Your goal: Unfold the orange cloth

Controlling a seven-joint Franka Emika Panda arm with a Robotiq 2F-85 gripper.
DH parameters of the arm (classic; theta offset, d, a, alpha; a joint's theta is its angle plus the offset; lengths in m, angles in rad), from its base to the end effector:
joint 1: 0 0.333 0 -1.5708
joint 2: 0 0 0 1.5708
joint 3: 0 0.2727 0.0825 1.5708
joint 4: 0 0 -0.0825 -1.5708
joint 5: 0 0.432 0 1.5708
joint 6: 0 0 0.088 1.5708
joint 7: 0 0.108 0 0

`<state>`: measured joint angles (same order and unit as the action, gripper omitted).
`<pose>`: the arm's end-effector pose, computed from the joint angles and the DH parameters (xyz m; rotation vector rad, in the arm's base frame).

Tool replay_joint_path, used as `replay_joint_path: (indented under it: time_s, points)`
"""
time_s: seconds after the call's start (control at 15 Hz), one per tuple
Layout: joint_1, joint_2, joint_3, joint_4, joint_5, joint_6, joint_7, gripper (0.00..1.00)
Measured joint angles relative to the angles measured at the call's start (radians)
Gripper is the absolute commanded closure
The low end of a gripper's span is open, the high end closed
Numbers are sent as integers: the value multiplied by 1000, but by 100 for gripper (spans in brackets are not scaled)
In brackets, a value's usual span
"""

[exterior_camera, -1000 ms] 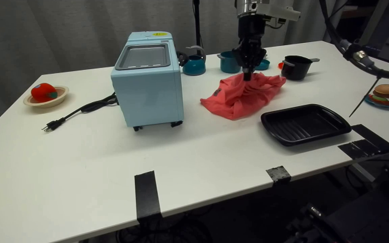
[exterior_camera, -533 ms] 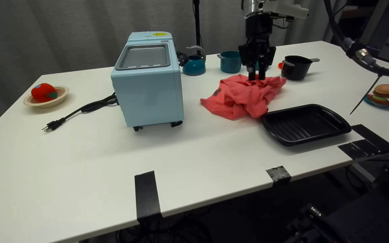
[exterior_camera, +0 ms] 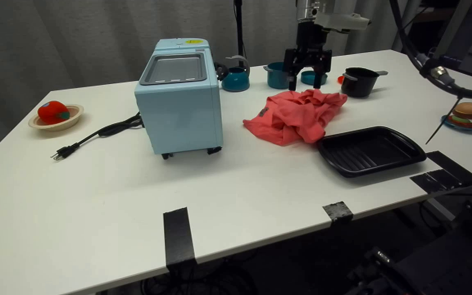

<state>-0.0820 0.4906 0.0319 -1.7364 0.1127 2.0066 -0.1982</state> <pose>0.6559 -0.0267 0.2124 -2.9850 -0.1300 0.3073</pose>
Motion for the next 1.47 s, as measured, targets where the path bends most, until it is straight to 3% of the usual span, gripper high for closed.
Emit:
replay_joint_path:
  time_s: [0.2,0.27,0.33,0.4,0.93,1.47]
  points:
    - [2,49,-1,-1,-10,127,50,0]
    - [3,67,-2,-1,-16,163,67,12]
    - [5,84,-3,-2,-24,194,84,16]
    - [7,100,-6,-2,-33,221,102,35]
    - [35,156,-23,-1,-73,287,209,98]
    - [40,117,-24,0,-73,291,219,100]
